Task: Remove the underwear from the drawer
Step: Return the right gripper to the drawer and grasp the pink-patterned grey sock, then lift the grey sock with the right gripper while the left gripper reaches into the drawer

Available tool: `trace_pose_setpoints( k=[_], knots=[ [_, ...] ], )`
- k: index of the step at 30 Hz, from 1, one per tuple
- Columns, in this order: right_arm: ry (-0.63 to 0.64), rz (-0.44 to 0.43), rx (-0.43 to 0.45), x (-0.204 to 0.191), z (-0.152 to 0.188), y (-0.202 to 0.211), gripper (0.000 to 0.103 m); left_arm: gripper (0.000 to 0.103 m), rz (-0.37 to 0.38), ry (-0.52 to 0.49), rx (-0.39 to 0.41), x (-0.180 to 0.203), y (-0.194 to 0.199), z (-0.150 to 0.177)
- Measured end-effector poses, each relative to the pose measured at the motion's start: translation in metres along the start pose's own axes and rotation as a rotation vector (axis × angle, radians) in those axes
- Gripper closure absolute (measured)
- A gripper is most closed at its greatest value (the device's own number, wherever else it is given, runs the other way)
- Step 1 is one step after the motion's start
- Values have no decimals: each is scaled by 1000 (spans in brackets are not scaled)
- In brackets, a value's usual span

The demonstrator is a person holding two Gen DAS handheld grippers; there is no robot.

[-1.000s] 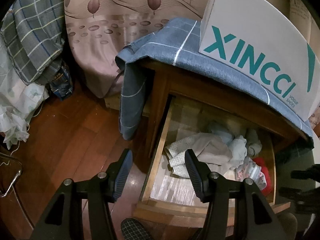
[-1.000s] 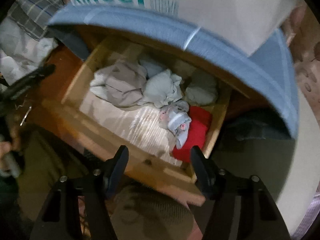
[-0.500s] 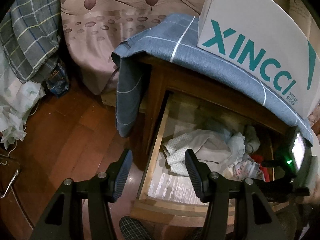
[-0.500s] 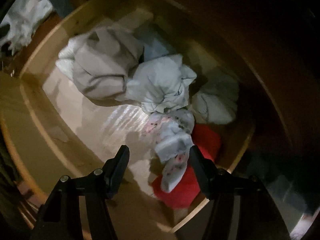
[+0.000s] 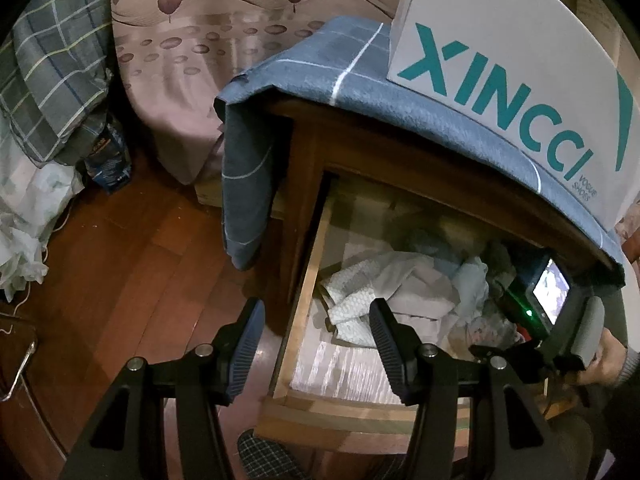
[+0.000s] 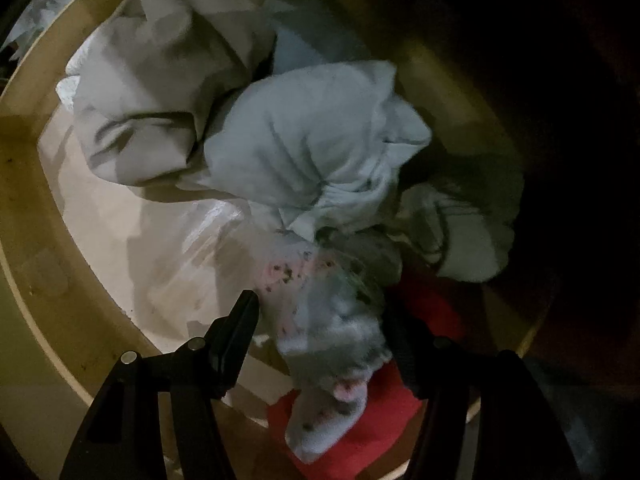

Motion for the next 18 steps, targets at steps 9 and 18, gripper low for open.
trace_pose_setpoints(
  k=[9,18],
  knots=[
    [-54,-48,-33,16,13,-6,70,47,3,-5,-7,3,-2,0],
    [-138,-99,18,16,38,37,78,47,12,-16,-27,5,-5,1]
  ],
)
Point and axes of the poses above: each gripper's, at about its wrist camera, not at the fingertips, and y roughly against the way its jaws point, x to its right, z to its underside, the point moved 1 cm from there along -y, roughly the way its jaws point, and after that the axes turned 2 degrees about -y, right-handed, at the moved point
